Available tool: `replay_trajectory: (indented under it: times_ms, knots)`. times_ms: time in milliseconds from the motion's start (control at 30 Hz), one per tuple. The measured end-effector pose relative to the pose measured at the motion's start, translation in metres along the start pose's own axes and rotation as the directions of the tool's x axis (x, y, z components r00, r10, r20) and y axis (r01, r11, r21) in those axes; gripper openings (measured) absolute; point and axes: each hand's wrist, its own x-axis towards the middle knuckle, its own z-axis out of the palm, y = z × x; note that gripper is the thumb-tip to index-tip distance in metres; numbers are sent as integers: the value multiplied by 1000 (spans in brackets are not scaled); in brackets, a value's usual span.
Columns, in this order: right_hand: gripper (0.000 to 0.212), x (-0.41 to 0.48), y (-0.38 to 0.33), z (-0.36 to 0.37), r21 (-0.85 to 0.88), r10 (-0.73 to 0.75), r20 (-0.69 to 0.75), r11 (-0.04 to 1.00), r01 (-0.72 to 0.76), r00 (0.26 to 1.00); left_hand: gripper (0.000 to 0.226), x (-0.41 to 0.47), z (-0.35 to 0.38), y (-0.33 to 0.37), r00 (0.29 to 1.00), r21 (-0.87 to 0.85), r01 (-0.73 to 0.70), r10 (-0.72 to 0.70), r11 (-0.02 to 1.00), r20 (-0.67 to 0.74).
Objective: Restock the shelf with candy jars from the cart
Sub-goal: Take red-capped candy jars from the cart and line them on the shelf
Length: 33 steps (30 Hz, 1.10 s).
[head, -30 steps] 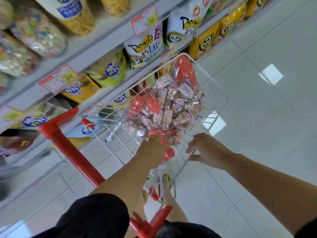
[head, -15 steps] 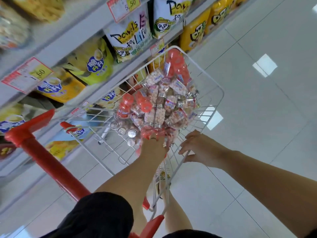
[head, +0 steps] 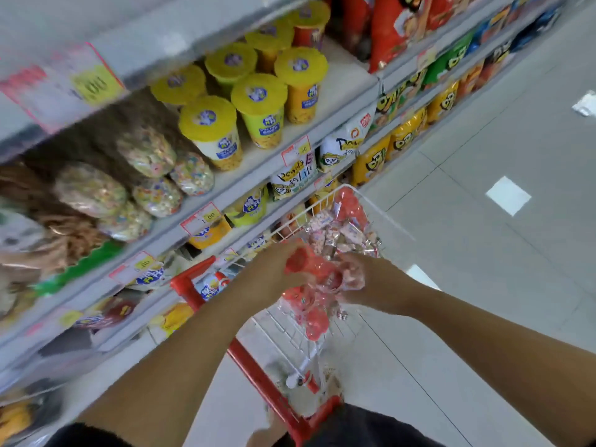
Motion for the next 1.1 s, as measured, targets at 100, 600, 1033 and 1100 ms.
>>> replay_trajectory:
  times_ms: [100, 600, 1033, 1100]
  knots:
    - [68, -19, -56, -30, 73, -144, -124, 985, 154, 982, 34, -41, -55, 45, 991, -18, -61, 58, 998, -122]
    - [51, -24, -276, -117, -131, -429, -569, 890, 437, 702, 48, -145, -248, 109, 748, 282, -182, 319, 942, -582]
    - [33, 82, -341, -140, 114, -115, -837, 919, 376, 535, 44, -64, -346, 77, 697, 517, -68, 412, 853, -588]
    - [39, 89, -341, -140, 91, -99, -848, 941, 327, 521, 44, -56, -347, 77, 691, 550, -74, 441, 832, -574]
